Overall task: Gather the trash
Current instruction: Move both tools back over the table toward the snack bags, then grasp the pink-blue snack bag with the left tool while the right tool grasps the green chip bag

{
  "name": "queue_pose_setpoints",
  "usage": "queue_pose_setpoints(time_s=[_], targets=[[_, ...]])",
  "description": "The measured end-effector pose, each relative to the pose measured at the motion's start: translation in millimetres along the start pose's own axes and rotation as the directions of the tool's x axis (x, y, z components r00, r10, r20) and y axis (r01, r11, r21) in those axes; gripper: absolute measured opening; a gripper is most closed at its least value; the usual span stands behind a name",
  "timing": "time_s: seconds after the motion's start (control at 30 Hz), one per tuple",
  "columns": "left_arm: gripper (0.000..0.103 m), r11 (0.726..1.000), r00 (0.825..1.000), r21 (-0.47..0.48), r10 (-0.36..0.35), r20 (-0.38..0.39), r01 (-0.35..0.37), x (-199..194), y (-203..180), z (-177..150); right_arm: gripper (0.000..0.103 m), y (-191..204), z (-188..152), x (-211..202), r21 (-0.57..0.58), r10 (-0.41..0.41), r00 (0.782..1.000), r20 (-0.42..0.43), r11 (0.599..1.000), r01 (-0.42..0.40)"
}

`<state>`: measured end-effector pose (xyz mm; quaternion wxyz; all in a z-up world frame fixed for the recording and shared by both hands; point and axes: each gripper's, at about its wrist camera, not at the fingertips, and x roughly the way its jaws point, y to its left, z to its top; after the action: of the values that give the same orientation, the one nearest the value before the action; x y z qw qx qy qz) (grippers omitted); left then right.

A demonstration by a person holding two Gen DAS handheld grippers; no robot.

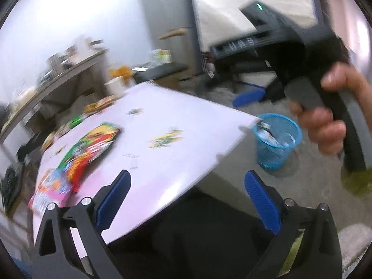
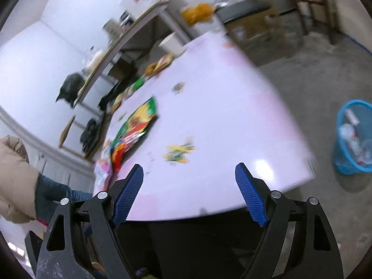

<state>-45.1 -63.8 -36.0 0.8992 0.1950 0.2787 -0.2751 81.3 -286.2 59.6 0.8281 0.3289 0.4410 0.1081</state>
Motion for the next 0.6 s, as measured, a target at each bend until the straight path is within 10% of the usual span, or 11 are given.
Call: queue_pose_setpoints(time_s=[0.37, 0.6], targets=[[0.089, 0.934, 0.948, -0.166, 0.318, -0.021, -0.317, 1.5, 121.5, -22.4, 0.078, 59.1, 29.1, 87.2, -0.057, 0.041, 0.990, -0.133, 0.997, -0.049], [0.085, 0.890, 0.923, -0.245, 0.368, -0.115, -0.385, 31.6, 183.8, -35.0, 0.078, 63.5, 64.8, 134.1, 0.004, 0.047, 0.985, -0.165, 0.999, -0.048]])
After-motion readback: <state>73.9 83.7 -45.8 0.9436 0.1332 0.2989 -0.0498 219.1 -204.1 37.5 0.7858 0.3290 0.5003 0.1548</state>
